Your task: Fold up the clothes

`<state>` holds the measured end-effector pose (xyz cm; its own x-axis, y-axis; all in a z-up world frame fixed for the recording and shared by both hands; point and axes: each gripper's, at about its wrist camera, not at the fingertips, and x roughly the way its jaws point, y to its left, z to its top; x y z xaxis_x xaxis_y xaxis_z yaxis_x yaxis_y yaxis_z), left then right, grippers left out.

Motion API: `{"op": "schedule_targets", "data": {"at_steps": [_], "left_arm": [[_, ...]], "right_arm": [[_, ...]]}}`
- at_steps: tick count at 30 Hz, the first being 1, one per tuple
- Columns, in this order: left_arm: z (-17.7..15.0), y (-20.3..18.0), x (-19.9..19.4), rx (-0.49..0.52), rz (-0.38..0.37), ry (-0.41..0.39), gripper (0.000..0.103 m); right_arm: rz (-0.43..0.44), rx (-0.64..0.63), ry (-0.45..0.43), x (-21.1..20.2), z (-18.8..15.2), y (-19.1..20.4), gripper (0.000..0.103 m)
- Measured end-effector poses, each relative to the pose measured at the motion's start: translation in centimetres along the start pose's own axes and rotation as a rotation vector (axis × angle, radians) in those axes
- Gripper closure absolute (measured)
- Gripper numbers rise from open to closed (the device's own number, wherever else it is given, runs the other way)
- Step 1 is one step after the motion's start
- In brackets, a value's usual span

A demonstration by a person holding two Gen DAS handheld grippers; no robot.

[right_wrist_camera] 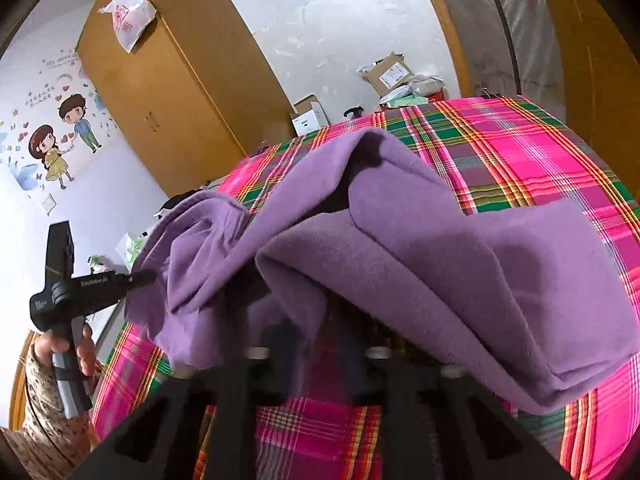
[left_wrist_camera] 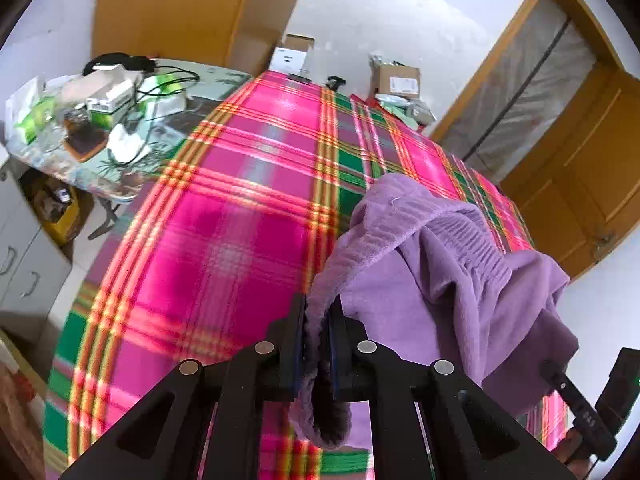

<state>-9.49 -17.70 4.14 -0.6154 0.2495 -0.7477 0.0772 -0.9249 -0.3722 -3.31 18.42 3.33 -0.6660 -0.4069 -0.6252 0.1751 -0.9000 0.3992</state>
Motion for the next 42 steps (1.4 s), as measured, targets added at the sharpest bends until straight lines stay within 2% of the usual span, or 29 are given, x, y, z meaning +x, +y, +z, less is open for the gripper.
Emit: {"op": "schedule_targets", "data": {"at_steps": [9, 13, 20, 25, 27, 32, 36, 38, 42], "left_arm": [[-2.1, 2.4, -3.1, -0.054, 0.025, -0.027, 0.093], [-3.0, 3.3, -3.9, -0.074, 0.039, -0.028, 0.093], [-3.8, 3.2, -4.4, -0.074, 0.066, -0.018, 0.093], [-3.7, 2.1, -5.6, -0.06, 0.082, -0.031, 0.092], [-3.7, 1.6, -6.3, -0.053, 0.092, -0.046, 0.088], [-3.5, -0.4, -8.6, -0.013, 0.096, -0.116, 0.087], [-3.3, -3.6, -8.6, 0.061, 0.015, -0.116, 0.08], [-3.5, -5.6, -7.7, 0.097, -0.032, -0.086, 0.08], [-4.6, -9.8, -4.4, 0.17, -0.128, 0.031, 0.08]], "right_arm": [[0.114, -0.013, -0.006, -2.7, -1.2, 1.2, 0.1], [0.156, -0.029, 0.023, -3.2, -2.6, 1.9, 0.1], [0.151, -0.026, 0.086, -1.9, -3.9, 1.0, 0.099], [0.14, -0.043, 0.103, -3.0, -4.7, 0.6, 0.098], [0.129, -0.049, 0.099, -3.8, -5.0, 0.2, 0.096], [0.062, -0.053, 0.035, -6.8, -5.3, -2.3, 0.093], [-0.114, -0.081, -0.023, -7.8, -4.5, -4.3, 0.079], [-0.197, -0.106, -0.035, -7.7, -4.0, -5.0, 0.075], [-0.244, -0.203, 0.006, -6.2, -3.4, -5.2, 0.072]]}}
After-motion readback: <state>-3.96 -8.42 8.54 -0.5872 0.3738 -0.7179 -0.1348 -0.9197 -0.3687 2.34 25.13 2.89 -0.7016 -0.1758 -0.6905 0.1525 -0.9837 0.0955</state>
